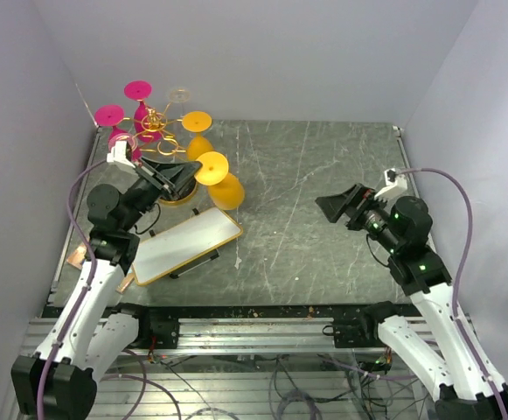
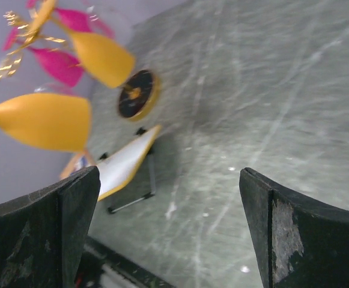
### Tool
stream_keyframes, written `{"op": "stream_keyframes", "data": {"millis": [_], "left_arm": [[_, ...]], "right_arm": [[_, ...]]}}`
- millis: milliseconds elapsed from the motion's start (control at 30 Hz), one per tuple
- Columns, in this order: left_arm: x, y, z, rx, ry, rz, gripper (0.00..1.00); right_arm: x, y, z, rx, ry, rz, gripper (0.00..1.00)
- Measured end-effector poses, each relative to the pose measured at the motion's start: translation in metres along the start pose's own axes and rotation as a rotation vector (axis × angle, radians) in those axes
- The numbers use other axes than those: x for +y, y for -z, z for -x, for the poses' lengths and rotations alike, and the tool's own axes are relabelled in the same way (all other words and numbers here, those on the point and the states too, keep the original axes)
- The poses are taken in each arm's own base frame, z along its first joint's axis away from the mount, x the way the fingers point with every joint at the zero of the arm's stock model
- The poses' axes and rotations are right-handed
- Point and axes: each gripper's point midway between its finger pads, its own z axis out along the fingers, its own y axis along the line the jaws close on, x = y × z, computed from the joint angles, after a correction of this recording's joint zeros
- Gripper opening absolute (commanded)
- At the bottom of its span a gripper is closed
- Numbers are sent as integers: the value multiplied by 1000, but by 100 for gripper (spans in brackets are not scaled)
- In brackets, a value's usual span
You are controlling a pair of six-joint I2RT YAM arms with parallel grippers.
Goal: Take the wine glass off the wine glass rack
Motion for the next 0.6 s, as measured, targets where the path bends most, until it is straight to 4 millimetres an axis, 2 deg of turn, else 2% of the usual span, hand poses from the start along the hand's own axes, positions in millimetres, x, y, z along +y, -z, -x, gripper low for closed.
{"op": "stream_keyframes", "data": {"millis": [300,433,600], "left_arm": [[11,-12,-35,90,191,-134,7],[2,-12,-46,118,251,-211,7],[-17,-8,-53,136,295,-312,7]], "right_arm": [[63,-29,-36,154,-205,448,100],[78,-30,-39,188,-259,556,100],[106,-17,-28,170,-261,696,97]]}}
